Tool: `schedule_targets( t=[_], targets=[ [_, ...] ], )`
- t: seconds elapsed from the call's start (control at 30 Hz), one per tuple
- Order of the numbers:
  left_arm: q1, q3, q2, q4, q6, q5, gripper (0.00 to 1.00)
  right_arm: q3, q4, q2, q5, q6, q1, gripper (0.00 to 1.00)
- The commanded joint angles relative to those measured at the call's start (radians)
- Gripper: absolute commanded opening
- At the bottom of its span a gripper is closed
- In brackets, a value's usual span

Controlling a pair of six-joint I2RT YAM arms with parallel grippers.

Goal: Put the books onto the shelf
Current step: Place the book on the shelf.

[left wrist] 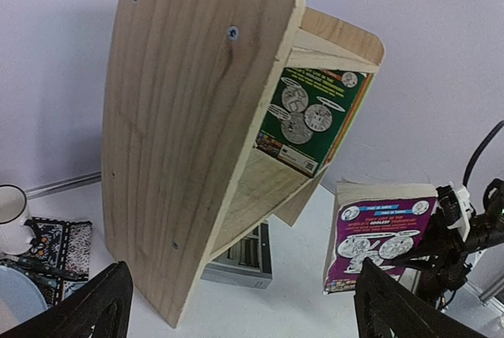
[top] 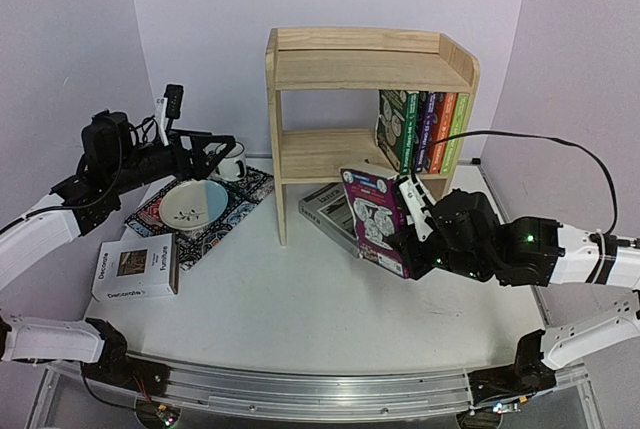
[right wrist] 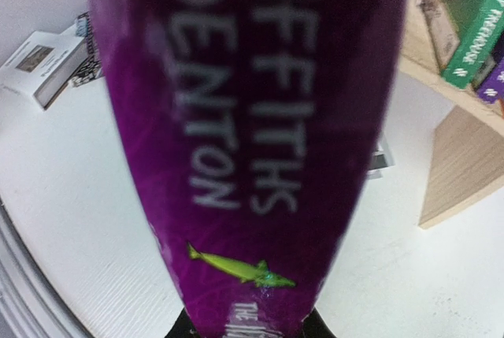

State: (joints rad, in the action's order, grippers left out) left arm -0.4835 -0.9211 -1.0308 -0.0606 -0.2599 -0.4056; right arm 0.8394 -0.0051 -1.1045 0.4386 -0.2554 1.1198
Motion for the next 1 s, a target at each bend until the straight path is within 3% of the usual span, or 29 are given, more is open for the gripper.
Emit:
schedule_targets(
  t=[0.0, 0.3, 0.67, 0.97],
  targets=[
    [0.001, -0.015, 0.033, 0.054, 0.022, 0.11, 1.0, 0.054, 0.091, 0.025, 0.209, 0.0, -0.002, 0.0],
    [0.0, -0.005, 0.041, 0.054, 0.023, 0.084, 0.99, 0.139, 0.212, -0.041, 0.302, 0.089, -0.002, 0.0],
    [0.0, 0.016, 0.068, 0.054, 0.022, 0.083, 0.99, 0.303, 0.231, -0.173, 0.443, 0.07, -0.008, 0.0],
    [0.0, 0.019, 0.067, 0.054, 0.019, 0.069, 1.0, 0.257, 0.388, -0.195, 0.431, 0.096, -0.021, 0.0]
  ],
)
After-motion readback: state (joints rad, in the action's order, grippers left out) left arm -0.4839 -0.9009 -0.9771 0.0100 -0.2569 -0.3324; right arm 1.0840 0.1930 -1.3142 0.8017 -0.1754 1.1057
